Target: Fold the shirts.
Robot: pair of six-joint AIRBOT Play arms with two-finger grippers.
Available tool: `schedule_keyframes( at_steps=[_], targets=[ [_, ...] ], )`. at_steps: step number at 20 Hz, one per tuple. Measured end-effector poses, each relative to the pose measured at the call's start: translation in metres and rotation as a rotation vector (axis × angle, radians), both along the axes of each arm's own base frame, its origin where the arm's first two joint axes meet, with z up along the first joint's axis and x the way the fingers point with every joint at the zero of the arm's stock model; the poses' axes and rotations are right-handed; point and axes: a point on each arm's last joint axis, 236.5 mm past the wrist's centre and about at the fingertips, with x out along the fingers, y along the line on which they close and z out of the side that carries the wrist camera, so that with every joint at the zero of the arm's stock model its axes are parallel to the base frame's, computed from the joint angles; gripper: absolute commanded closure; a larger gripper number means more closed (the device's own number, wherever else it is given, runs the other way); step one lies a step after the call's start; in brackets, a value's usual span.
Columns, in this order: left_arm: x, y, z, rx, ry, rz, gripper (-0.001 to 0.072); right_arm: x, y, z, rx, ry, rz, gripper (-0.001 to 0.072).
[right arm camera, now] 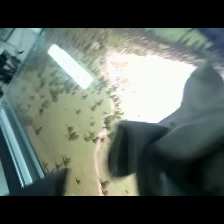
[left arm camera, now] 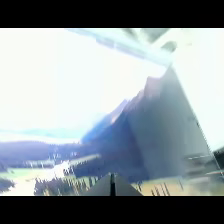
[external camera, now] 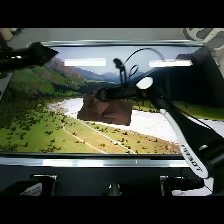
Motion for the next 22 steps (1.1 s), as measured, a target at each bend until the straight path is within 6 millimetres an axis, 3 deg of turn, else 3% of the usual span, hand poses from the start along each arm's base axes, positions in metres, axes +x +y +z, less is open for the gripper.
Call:
schedule_keyframes(
  at_steps=[2,4,7,10,12,13,15,16,20,22],
  targets=[
    [-0.022,0.011,0.024,0.034,-0.054,0.014,0.0687,0.004,0.007,-0.014,0.011,-0.01,0.009,0.0022],
    [-0.041,0.017,0.033,0.084,-0.075,0.013,0.0687,0.007,-0.011,-0.019,-0.01,-0.011,0.035,0.0023],
    [-0.055,0.027,0.032,0.168,-0.075,0.025,0.0687,0.022,-0.087,-0.04,-0.171,0.024,0.016,0.0024],
    [-0.06,0.033,0.025,0.208,-0.061,0.03,0.0687,0.013,-0.174,-0.087,-0.367,0.194,-0.026,0.0039],
    [-0.062,0.034,0.02,0.22,-0.047,0.03,0.0687,-0.004,-0.201,-0.116,-0.418,0.318,-0.04,0.0039],
    [-0.062,0.035,0.017,0.224,-0.04,0.029,0.0687,-0.011,-0.205,-0.127,-0.427,0.364,-0.045,0.0043],
    [-0.063,0.035,0.015,0.227,-0.035,0.029,0.0687,-0.016,-0.203,-0.148,-0.417,0.429,-0.063,0.0135],
    [-0.064,0.035,0.014,0.226,-0.034,0.027,0.0687,-0.019,-0.197,-0.154,-0.4,0.455,-0.068,0.0222],
    [-0.066,0.033,0.015,0.22,-0.034,0.022,0.0686,-0.009,-0.174,-0.167,-0.324,0.485,-0.124,0.0697],
    [-0.066,0.033,0.016,0.218,-0.035,0.022,0.0686,0.001,-0.171,-0.162,-0.288,0.458,-0.136,0.0698]
  ],
)
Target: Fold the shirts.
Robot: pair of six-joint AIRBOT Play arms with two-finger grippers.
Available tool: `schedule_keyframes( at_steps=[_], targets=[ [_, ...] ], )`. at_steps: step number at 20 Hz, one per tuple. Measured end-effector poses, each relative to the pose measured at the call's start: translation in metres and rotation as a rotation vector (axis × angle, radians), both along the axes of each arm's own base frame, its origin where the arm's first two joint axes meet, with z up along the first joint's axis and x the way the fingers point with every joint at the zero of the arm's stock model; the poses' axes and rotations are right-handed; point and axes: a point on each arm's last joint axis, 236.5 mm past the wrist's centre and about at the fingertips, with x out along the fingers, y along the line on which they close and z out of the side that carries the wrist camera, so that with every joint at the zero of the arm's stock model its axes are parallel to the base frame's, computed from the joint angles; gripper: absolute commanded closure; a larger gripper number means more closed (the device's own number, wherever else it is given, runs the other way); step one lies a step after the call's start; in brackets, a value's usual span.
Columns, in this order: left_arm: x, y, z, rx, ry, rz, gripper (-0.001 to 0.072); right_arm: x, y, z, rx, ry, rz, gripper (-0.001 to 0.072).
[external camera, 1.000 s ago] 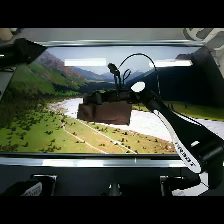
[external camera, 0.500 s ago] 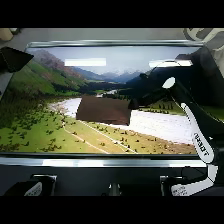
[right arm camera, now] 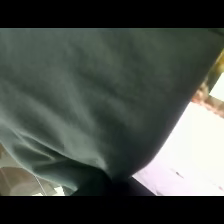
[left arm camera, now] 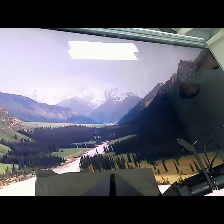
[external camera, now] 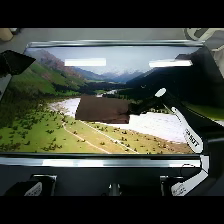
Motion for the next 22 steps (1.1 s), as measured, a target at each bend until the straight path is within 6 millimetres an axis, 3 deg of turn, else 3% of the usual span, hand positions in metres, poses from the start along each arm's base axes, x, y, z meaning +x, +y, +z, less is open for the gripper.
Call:
schedule_keyframes(
  at_steps=[2,4,7,10,13,16,19,22],
  targets=[
    [0.0,0.0,0.0,-0.002,0.0,-0.001,0.0686,0.018,-0.011,0.015,0.03,-0.062,-0.01,0.0698],
    [0.0,0.0,0.0,-0.002,0.0,-0.001,0.0686,0.037,-0.042,0.039,0.053,-0.124,-0.04,0.0697],
    [0.0,0.0,0.0,-0.002,0.0,-0.001,0.0687,0.066,-0.13,0.084,0.046,-0.236,-0.179,0.0697],
    [0.0,0.0,0.0,-0.002,0.001,-0.001,0.0686,0.06,-0.24,0.121,-0.009,-0.297,-0.348,0.0696],
    [0.0,0.0,0.0,-0.002,0.001,-0.001,0.0686,0.014,-0.338,0.137,-0.083,-0.272,-0.483,0.0696],
    [-0.001,-0.003,0.0,-0.002,0.001,-0.008,0.0686,-0.056,-0.42,0.139,-0.174,-0.192,-0.614,0.0696],
    [-0.003,-0.01,0.0,-0.002,0.001,-0.028,0.0686,-0.131,-0.469,0.126,-0.268,-0.053,-0.716,0.0697],
    [-0.006,-0.019,0.0,-0.002,0.001,-0.05,0.0686,-0.195,-0.484,0.102,-0.323,0.105,-0.799,0.0696]
  ],
)
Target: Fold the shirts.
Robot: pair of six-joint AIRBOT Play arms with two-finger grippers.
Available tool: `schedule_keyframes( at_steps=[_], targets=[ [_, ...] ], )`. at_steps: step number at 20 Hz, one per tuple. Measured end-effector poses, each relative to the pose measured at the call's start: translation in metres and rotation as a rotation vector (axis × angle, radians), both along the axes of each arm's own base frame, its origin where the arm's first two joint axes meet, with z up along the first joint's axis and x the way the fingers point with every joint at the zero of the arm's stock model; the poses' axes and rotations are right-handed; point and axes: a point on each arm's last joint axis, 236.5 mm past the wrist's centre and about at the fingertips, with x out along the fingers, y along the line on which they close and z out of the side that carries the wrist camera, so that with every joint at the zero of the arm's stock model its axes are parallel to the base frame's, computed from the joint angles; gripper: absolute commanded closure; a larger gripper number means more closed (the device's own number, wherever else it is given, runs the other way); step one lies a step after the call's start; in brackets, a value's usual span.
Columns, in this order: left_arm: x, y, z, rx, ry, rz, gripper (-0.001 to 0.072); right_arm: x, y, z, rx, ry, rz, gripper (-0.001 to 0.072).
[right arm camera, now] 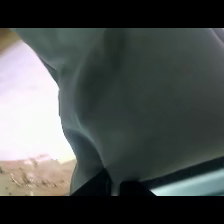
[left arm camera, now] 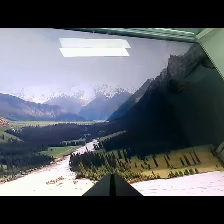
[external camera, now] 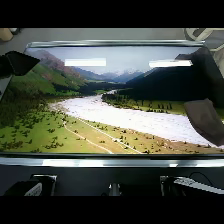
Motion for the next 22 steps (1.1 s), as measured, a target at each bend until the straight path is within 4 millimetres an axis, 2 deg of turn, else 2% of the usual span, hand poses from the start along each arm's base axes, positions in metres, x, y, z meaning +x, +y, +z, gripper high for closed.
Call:
schedule_keyframes(
  at_steps=[2,4,7,10,11,12,13,15,17,18,20,22],
  targets=[
    [-0.001,-0.004,0.0,0.0,0.0,-0.011,0.0686,-0.028,0.007,-0.02,0.026,0.078,-0.037,0.0696],
    [-0.002,-0.007,0.0,0.0,0.0,-0.018,0.0686,-0.046,0.017,-0.038,0.05,0.126,-0.06,0.0696],
    [-0.003,-0.008,0.0,0.0,0.0,-0.021,0.0686,-0.064,0.027,-0.057,0.063,0.18,-0.07,0.0696],
    [-0.003,-0.009,0.0,0.0,0.0,-0.023,0.0686,-0.078,0.031,-0.068,0.059,0.231,-0.064,0.0686],
    [-0.003,-0.009,0.0,0.0,0.0,-0.024,0.0686,-0.081,0.031,-0.07,0.055,0.24,-0.064,0.0477],
    [-0.003,-0.009,0.0,0.0,0.0,-0.024,0.0686,-0.084,0.03,-0.072,0.048,0.249,-0.062,0.0127],
    [-0.003,-0.009,0.0,0.0,0.0,-0.025,0.0687,-0.084,0.028,-0.072,0.038,0.247,-0.063,0.0012],
    [-0.003,-0.009,0.0,-0.002,0.0,-0.023,0.0687,-0.074,0.022,-0.067,0.017,0.203,-0.056,0.002],
    [0.0,-0.008,0.003,-0.007,-0.012,-0.013,0.069,-0.05,0.0,-0.046,-0.053,0.107,-0.057,0.0021],
    [0.003,-0.007,0.004,-0.011,-0.022,-0.004,0.069,-0.035,-0.014,-0.028,-0.1,0.049,-0.057,0.0021],
    [0.017,0.0,0.003,0.014,-0.034,0.031,0.069,0.012,-0.039,0.022,-0.234,-0.093,-0.021,0.0021],
    [0.038,0.015,-0.019,0.111,0.008,0.079,0.0688,0.066,-0.047,0.076,-0.386,-0.21,0.067,0.0021]
  ],
)
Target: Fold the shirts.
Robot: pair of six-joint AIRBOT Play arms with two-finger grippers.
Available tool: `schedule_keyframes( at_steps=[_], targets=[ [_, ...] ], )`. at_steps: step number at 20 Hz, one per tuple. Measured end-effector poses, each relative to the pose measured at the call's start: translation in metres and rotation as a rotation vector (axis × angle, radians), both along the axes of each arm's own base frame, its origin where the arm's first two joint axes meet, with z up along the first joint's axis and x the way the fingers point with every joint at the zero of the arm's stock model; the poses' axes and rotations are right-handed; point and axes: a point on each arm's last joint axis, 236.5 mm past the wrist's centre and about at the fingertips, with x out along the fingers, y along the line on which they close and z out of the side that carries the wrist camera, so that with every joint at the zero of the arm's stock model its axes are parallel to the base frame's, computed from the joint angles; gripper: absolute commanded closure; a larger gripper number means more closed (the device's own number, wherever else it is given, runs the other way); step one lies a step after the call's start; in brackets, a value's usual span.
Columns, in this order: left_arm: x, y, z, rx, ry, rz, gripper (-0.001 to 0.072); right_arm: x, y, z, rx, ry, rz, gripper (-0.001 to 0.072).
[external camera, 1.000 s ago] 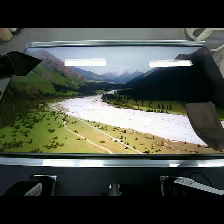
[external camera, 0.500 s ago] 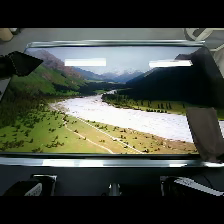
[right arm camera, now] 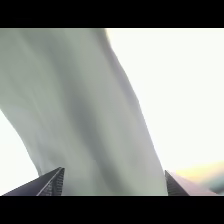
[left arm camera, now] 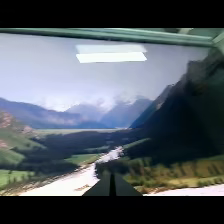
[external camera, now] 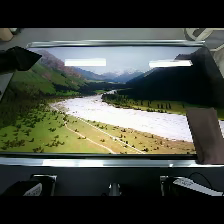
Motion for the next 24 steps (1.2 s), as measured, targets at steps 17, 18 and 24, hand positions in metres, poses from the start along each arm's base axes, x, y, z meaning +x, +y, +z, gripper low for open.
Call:
schedule_keyframes(
  at_steps=[17,18,24],
  targets=[
    [-0.02,0.083,-0.215,0.441,0.696,0.21,0.0024,0.102,0.265,-0.017,0.014,0.37,0.778,0.0019],
    [-0.02,0.083,-0.216,0.442,0.698,0.21,0.0024,0.101,0.264,-0.018,0.012,0.377,0.777,0.0019],
    [-0.021,0.084,-0.219,0.445,0.703,0.212,0.0024,0.098,0.266,-0.019,0.015,0.394,0.779,0.0019]
  ],
)
